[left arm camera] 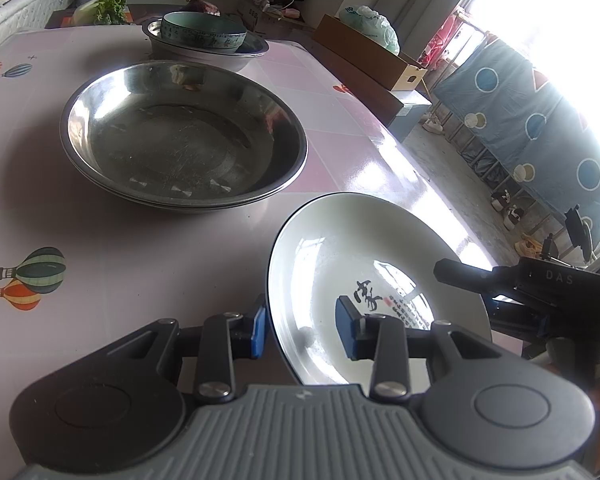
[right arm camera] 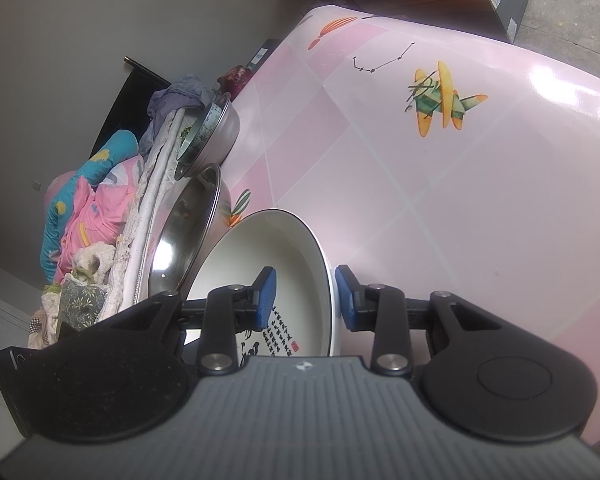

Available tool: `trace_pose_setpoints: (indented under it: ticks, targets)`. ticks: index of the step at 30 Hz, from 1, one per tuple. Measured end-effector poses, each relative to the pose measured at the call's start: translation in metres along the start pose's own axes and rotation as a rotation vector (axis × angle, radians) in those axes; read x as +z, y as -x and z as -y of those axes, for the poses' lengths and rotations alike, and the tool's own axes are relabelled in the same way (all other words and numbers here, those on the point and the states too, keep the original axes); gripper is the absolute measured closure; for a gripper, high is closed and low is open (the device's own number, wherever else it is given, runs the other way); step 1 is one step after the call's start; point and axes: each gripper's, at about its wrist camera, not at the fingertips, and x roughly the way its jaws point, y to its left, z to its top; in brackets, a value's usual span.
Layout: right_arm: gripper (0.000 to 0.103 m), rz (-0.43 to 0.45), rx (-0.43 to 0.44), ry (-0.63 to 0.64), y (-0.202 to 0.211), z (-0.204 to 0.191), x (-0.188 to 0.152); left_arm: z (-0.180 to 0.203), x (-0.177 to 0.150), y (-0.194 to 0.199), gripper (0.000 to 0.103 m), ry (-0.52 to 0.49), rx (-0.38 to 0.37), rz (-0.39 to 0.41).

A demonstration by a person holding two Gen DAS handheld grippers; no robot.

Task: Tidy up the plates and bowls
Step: 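Hold the white plate raised by its rim with both tools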

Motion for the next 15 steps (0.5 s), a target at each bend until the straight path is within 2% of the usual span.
trace_pose_setpoints:
  ticks: [15]
  targets:
    - [0.071, 0.000, -0.011, 0.009, -0.0017, -0.0039, -0.0017, -0.0007, 0.0008, -0.0005, 0.066, 0.005, -0.001, 0.000]
